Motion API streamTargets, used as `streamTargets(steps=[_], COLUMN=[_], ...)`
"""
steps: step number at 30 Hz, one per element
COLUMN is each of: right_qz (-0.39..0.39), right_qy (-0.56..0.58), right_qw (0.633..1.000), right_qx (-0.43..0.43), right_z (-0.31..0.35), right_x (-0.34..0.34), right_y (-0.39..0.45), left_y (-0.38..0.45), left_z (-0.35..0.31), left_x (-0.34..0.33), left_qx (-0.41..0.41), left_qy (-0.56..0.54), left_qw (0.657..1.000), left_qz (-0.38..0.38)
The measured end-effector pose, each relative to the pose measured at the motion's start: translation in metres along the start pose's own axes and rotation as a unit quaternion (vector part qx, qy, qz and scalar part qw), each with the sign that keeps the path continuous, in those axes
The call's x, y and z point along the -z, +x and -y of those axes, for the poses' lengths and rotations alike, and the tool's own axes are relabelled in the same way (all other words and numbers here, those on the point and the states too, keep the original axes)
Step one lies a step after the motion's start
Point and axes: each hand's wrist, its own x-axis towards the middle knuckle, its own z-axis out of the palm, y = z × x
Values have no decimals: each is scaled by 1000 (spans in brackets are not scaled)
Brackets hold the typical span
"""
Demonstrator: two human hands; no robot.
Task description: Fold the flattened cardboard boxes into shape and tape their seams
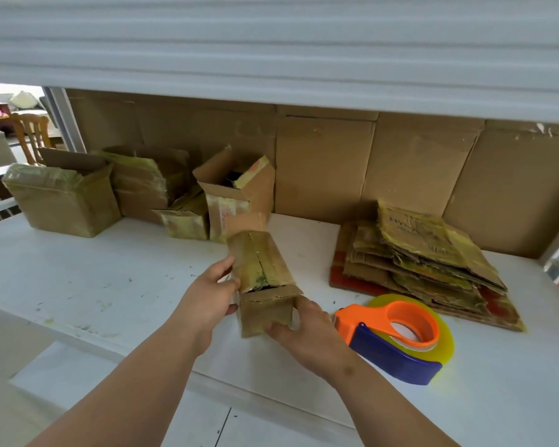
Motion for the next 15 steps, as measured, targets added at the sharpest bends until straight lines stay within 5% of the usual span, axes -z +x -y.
streamTargets(steps=[15], right_qz=[-181], right_qy=[7], right_qw=[982], right_qx=[-53], right_z=[15], right_x=[-25], right_y=[74], left_y=[82], left_z=[-12], left_x=[19], left_qx=[-31], left_qy=[80], left_qw=[988], left_qz=[130])
